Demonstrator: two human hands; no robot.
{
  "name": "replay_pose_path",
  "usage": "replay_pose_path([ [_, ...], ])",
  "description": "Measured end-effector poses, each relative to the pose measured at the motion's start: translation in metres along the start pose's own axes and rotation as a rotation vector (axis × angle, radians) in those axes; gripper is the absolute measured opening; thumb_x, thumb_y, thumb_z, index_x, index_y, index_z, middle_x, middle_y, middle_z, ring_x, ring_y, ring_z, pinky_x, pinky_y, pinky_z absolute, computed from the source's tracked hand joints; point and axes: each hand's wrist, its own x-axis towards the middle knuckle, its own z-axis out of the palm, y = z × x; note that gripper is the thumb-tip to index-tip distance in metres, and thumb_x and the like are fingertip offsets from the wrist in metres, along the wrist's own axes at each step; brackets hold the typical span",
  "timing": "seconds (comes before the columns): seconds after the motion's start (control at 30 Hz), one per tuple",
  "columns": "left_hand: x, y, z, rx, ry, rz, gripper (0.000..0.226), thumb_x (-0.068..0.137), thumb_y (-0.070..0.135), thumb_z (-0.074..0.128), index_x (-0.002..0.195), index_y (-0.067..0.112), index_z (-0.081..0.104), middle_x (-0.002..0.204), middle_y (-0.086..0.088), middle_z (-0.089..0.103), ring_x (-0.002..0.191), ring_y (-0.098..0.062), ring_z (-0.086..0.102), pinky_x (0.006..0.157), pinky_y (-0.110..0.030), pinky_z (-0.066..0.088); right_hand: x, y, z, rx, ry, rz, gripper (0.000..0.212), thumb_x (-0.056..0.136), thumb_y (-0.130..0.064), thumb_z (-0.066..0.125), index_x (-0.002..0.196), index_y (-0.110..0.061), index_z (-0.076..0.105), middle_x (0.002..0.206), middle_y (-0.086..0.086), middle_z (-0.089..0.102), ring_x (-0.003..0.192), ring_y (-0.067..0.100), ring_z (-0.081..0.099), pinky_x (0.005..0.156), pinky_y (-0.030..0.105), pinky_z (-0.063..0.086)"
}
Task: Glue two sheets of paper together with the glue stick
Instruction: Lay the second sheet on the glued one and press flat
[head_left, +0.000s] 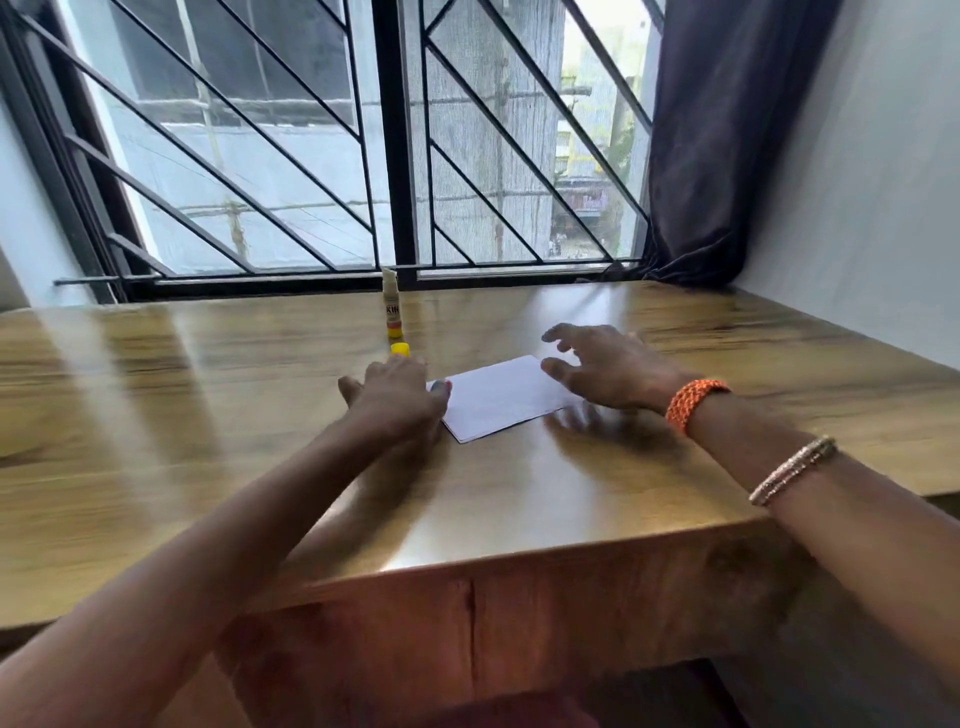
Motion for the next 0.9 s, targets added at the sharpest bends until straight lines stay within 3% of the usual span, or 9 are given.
replay_pose_path([
  [0.27,0.036,0.0,-0.004,0.048,-0.048,-0.062,0.01,0.082,0.016,0.049,0.092,0.019,0.049,0.111,-0.01,0.06,0.112,-0.029,0.049,0.104,-0.036,0.029,0.067,-0.004,0.015,0.191,0.052,0.044,0.024,0.087,-0.017,0.052,0.104,-0.014,0.069,0.114,0.009,0.066,0.102,0.025,0.06,0.09,0.038,0.05],
  [0.4,0.042,-0.01,0.003,0.065,-0.001,-0.036,0.008,0.087,0.026,0.046,0.092,0.022,0.051,0.11,-0.007,0.06,0.114,-0.027,0.047,0.102,-0.039,0.026,0.077,0.009,0.025,0.225,0.011,0.01,0.021,0.088,-0.019,0.054,0.104,-0.017,0.067,0.085,-0.007,0.06,0.091,0.019,0.059,0.078,0.028,0.048],
  [0.5,0.042,-0.01,0.004,0.109,-0.006,-0.046,0.009,0.09,0.03,0.042,0.09,0.023,0.048,0.111,-0.005,0.058,0.116,-0.026,0.046,0.096,-0.041,0.022,0.078,0.012,0.024,0.267,-0.023,-0.012,0.02,0.089,-0.019,0.055,0.104,-0.015,0.067,0.082,-0.008,0.057,0.08,0.014,0.055,0.065,0.021,0.04],
  [0.63,0.042,-0.007,0.006,0.136,0.005,-0.031,0.015,0.093,0.029,0.041,0.099,0.02,0.05,0.114,-0.006,0.058,0.114,-0.025,0.047,0.095,-0.04,0.023,0.078,0.011,0.025,0.195,0.0,-0.009,0.022,0.089,-0.027,0.056,0.107,-0.018,0.065,0.1,0.0,0.061,0.09,0.014,0.052,0.08,0.029,0.043],
  [0.7,0.04,-0.008,0.005,0.089,0.032,-0.039,0.017,0.092,0.029,0.043,0.101,0.019,0.053,0.114,-0.006,0.059,0.113,-0.025,0.048,0.094,-0.04,0.024,0.077,0.006,0.029,0.159,0.059,0.061,0.02,0.087,-0.029,0.056,0.104,-0.021,0.064,0.096,-0.003,0.058,0.093,0.014,0.047,0.092,0.038,0.037],
  [0.8,0.038,-0.013,-0.007,-0.048,0.054,-0.103,0.015,0.088,0.033,0.051,0.095,0.021,0.057,0.106,-0.004,0.062,0.107,-0.026,0.052,0.094,-0.042,0.028,0.074,-0.001,0.034,0.216,0.15,0.173,0.017,0.084,-0.026,0.057,0.096,-0.019,0.066,0.088,-0.003,0.055,0.088,0.017,0.047,0.085,0.039,0.027],
  [0.9,0.035,-0.019,-0.014,-0.181,-0.022,-0.123,0.015,0.08,0.033,0.064,0.073,0.02,0.061,0.074,0.005,0.062,0.09,-0.024,0.058,0.097,-0.042,0.036,0.07,-0.005,0.033,0.276,0.183,0.224,0.015,0.082,-0.024,0.057,0.09,-0.018,0.068,0.081,-0.005,0.053,0.085,0.019,0.047,0.083,0.038,0.025],
])
